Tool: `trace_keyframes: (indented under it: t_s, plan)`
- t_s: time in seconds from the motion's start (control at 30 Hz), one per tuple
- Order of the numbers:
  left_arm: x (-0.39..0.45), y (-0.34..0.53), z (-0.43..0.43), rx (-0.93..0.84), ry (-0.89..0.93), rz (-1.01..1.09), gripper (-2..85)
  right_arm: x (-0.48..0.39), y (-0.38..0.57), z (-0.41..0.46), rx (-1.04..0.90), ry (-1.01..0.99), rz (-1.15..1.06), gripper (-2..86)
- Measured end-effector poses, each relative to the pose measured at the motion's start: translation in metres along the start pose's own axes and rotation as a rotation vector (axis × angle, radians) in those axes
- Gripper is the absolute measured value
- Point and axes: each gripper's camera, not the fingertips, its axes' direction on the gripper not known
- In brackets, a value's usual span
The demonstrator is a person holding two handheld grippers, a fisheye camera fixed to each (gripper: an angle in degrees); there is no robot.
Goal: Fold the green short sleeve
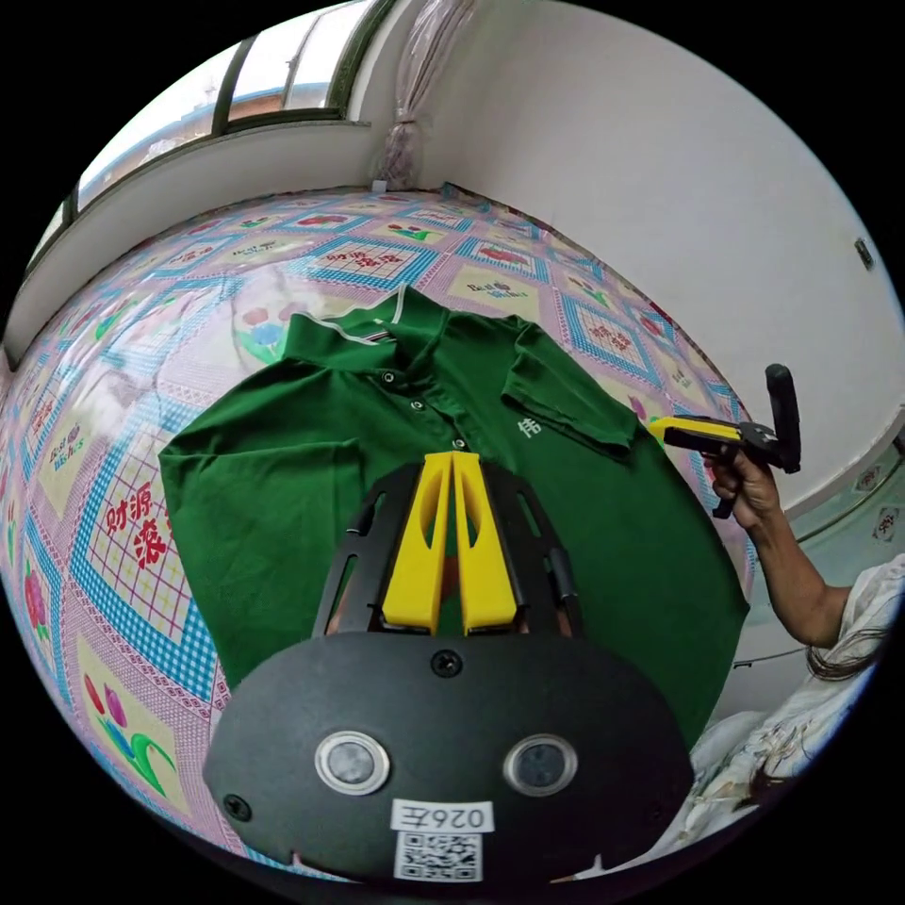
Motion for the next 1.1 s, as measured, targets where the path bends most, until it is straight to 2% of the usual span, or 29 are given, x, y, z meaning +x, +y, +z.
trace_keyframes:
  t_s: [0.17, 0.3, 0.53, 0.8, 0.93, 1.1]
  plan:
    - [0.025, -0.007, 0.025, -0.022, 0.020, 0.036, -1.0, -0.003, -0.016, -0.003, 0.082, -0.090, 0.019, -0.9]
    - [0.028, -0.004, 0.050, -0.071, 0.058, 0.009, -1.0, -0.020, -0.032, 0.041, -0.108, -0.138, -0.046, -0.9]
    - [0.030, -0.044, 0.059, 0.037, 0.101, 0.016, -1.0, -0.011, -0.061, 0.004, 0.040, -0.099, -0.012, -0.9]
    - [0.045, -0.135, 0.103, 0.074, -0.112, 0.061, -1.0, 0.004, -0.167, 0.026, 0.044, 0.088, -0.055, -0.6]
    - [0.058, -0.148, 0.124, 0.052, -0.166, 0.108, -1.0, 0.023, -0.206, 0.048, -0.016, 0.026, -0.041, 2.0]
    - [0.071, -0.150, 0.155, -0.024, -0.378, 0.143, -1.0, 0.030, -0.231, 0.082, -0.137, -0.069, -0.027, 3.1]
